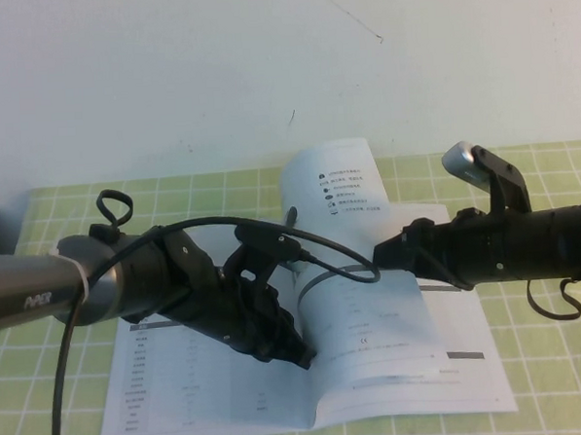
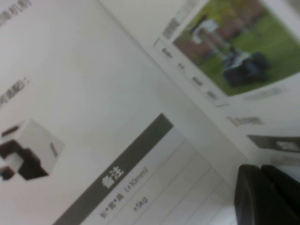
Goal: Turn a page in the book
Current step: Open the closed book
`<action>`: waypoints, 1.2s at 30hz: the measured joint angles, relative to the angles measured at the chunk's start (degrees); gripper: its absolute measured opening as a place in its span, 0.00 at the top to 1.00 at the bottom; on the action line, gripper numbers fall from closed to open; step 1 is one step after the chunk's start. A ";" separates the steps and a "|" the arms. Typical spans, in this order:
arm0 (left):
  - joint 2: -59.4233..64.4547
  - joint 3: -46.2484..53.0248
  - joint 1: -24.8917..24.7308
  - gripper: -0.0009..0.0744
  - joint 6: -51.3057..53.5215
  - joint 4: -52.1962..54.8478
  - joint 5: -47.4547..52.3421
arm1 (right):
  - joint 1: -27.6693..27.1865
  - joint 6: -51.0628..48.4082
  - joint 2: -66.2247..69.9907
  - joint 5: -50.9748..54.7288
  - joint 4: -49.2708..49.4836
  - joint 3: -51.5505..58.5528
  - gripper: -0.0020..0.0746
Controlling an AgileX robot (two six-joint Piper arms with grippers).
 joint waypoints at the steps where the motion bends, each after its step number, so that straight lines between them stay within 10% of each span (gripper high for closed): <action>1: -0.52 0.13 0.00 0.99 0.00 0.57 0.00 | 0.00 0.00 0.00 0.15 0.04 0.00 0.45; 36: -24.49 0.96 -2.90 0.99 -5.15 11.80 2.36 | 0.05 -1.45 0.00 3.16 0.38 0.00 0.45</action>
